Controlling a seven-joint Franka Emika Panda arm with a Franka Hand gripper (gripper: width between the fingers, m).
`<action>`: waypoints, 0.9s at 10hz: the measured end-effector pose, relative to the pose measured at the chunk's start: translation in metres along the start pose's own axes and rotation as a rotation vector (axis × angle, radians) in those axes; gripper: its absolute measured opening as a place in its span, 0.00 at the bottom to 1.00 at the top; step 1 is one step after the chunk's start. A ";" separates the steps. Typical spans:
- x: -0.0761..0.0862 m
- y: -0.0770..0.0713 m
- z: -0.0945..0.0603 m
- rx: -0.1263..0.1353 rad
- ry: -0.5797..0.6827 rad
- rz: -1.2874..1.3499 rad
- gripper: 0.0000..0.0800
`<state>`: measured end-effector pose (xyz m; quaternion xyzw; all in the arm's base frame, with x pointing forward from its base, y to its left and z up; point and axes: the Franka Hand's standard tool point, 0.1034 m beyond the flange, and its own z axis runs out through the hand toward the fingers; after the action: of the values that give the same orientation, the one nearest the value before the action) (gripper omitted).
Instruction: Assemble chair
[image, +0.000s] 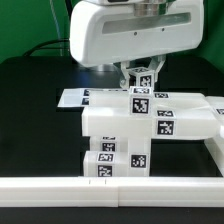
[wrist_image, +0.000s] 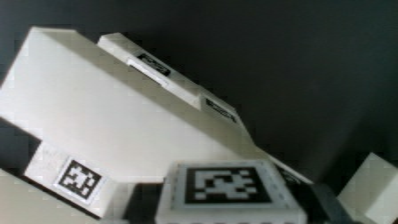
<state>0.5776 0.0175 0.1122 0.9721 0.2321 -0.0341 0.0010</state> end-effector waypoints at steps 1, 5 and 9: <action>0.000 0.000 0.000 0.000 0.000 0.011 0.34; 0.000 -0.001 0.000 0.001 0.001 0.248 0.34; 0.001 -0.002 0.000 0.002 0.001 0.470 0.34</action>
Offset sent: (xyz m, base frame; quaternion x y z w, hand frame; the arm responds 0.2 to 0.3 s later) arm 0.0000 0.0000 0.0000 0.0000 0.0000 0.1938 0.9810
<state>0.5776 0.0196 0.1123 0.9994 -0.0008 -0.0328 0.0080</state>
